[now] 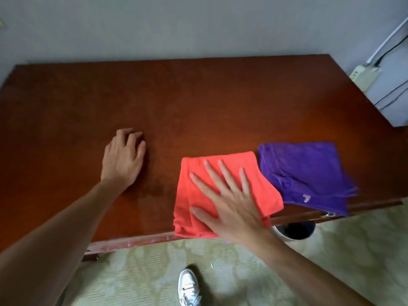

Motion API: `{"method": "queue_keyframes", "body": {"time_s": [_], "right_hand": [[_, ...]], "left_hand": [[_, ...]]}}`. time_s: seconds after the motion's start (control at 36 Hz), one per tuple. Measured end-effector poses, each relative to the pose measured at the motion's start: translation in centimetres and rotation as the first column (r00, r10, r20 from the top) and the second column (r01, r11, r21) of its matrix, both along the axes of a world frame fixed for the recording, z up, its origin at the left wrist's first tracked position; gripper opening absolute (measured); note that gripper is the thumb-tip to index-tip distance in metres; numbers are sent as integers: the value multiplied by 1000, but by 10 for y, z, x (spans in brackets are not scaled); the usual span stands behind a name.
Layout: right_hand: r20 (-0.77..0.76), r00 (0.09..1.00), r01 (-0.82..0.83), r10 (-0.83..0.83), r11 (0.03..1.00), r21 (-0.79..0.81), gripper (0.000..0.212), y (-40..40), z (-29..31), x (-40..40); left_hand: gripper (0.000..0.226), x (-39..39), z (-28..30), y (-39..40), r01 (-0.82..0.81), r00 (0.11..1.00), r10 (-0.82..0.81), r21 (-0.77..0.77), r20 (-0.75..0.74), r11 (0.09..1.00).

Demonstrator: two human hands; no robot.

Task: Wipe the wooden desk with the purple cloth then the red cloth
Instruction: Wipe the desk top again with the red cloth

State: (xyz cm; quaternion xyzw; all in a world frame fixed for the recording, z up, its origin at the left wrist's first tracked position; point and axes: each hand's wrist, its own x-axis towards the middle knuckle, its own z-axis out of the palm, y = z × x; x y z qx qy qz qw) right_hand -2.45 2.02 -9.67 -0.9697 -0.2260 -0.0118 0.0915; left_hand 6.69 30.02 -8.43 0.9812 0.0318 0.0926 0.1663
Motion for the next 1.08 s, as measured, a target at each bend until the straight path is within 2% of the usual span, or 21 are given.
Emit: {"method": "queue_keyframes", "body": {"time_s": [0.19,0.33,0.47,0.64,0.83,0.94,1.08], "right_hand": [[-15,999,-44,44,999,-23,75,10,3,33],[-30,999,9,-10,1000,-16,78,39,6,118],[-55,995,88,-89,996,-14,75,63,7,214],[-88,984,154,-157,987,-34,72,84,12,321],[-14,982,188,-187,982,25,70,99,8,420],[-5,980,200,-200,980,20,70,101,7,446],[-25,982,187,-187,982,-23,68,98,9,439]], "left_hand": [[44,11,0,14,136,991,-133,98,-32,986],[54,34,-4,18,262,965,-256,157,-61,952],[54,50,-5,37,332,942,-325,85,-88,939],[52,54,-5,40,358,932,-355,37,-80,933],[53,56,-7,43,359,930,-355,31,-97,933],[53,56,-10,43,361,929,-357,34,-93,932],[53,55,-12,43,374,925,-369,39,-86,927]]}}
